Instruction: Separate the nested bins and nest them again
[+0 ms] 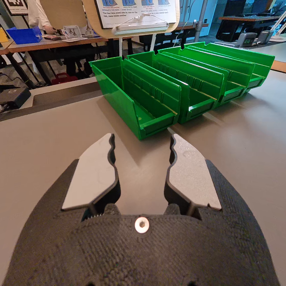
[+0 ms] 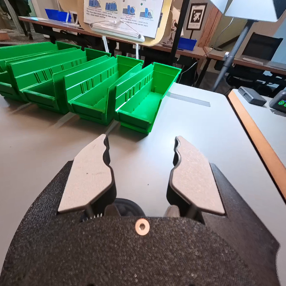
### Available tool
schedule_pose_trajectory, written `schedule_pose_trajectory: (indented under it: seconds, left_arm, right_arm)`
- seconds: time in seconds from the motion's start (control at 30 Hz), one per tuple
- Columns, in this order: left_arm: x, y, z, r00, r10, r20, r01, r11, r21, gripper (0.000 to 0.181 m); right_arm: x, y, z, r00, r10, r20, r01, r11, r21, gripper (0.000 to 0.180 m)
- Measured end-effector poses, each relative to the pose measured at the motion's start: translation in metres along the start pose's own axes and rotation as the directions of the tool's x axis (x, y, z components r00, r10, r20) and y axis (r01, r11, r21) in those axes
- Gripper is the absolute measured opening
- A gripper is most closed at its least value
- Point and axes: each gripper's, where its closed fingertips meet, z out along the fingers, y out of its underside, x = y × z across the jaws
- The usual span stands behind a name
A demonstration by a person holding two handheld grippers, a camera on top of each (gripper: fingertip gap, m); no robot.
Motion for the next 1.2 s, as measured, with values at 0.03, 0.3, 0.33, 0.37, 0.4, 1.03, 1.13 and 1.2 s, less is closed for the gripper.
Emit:
schedule_pose_trajectory:
  seconds: [0.03,0.3,0.33,0.37,0.4,1.03,1.13,1.2]
  left_arm:
    - [0.0,-0.001,0.001,1.0,0.011,0.004,-0.011,1.0,0.004,0.07]
    - [0.001,-0.004,0.004,1.0,0.027,0.01,-0.027,0.999,0.025,0.073]
    - [0.001,-0.004,0.004,1.0,0.029,0.01,-0.029,0.999,0.028,0.073]
    - [0.002,-0.005,0.004,1.0,0.03,0.011,-0.03,0.999,0.034,0.073]
    - [0.002,-0.005,0.004,1.0,0.029,0.011,-0.029,0.999,0.037,0.073]
    - [0.0,-0.004,0.004,1.0,0.012,0.003,-0.012,0.999,0.033,0.072]
    - [-0.001,-0.004,0.004,1.0,0.011,0.005,-0.011,0.999,0.034,0.072]
    - [-0.001,-0.003,0.004,1.0,0.008,0.003,-0.008,0.999,0.033,0.072]
  right_arm:
    - [-0.001,0.002,0.003,1.0,0.007,0.003,-0.007,1.0,-0.002,0.081]
    - [-0.004,0.005,0.009,1.0,-0.006,0.003,0.006,1.0,0.002,0.083]
    - [-0.003,0.005,0.008,1.0,-0.001,0.003,0.001,1.0,0.007,0.083]
    - [-0.003,0.005,0.008,1.0,0.004,0.008,-0.004,1.0,0.009,0.083]
    - [-0.004,0.006,0.008,1.0,0.009,0.01,-0.009,1.0,0.011,0.083]
    - [-0.043,0.011,0.07,0.854,-0.405,0.326,0.468,0.872,-0.144,0.06]
    - [-0.048,0.015,0.094,0.706,-0.588,0.394,0.681,0.716,-0.152,0.058]
    - [-0.047,0.017,0.11,0.598,-0.679,0.425,0.788,0.594,-0.161,0.059]
